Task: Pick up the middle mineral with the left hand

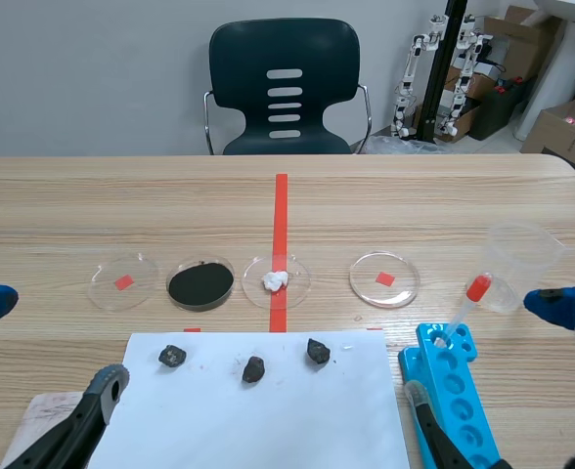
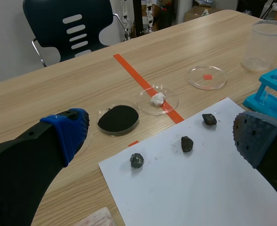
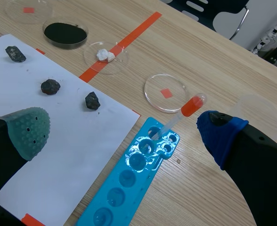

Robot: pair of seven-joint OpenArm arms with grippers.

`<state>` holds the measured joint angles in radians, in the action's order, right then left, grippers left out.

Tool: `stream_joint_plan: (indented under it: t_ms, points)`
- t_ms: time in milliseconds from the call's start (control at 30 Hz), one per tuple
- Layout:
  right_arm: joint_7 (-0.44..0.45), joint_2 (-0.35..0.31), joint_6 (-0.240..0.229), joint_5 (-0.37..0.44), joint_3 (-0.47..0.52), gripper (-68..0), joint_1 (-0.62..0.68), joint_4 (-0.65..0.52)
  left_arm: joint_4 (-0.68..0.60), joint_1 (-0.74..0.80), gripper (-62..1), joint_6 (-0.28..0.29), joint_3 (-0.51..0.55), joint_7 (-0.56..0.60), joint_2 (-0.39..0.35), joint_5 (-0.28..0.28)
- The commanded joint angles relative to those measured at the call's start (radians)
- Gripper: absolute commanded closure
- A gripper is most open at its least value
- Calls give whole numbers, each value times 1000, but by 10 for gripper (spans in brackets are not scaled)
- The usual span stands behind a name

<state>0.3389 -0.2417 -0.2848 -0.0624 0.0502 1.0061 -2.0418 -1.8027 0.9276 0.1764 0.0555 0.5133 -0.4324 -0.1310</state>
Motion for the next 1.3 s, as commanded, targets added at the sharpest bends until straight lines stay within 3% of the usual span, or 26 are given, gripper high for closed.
stream_joint_plan:
  t_ms: [0, 967, 1067, 1267]
  points:
    - [15, -7, 3, 10, 3, -679, -6, -12, -13, 0, -623, -2, -1, 18, 2, -6]
    - [15, -7, 3, 10, 3, -679, -6, -12, -13, 0, -623, -5, -1, 5, 2, -6]
    - [15, -7, 3, 10, 3, -679, -6, -12, -13, -10, -623, -6, -6, -56, 3, -22]
    - [15, -7, 3, 10, 3, -679, -6, -12, -13, -144, -623, 30, -31, -435, 2, -154]
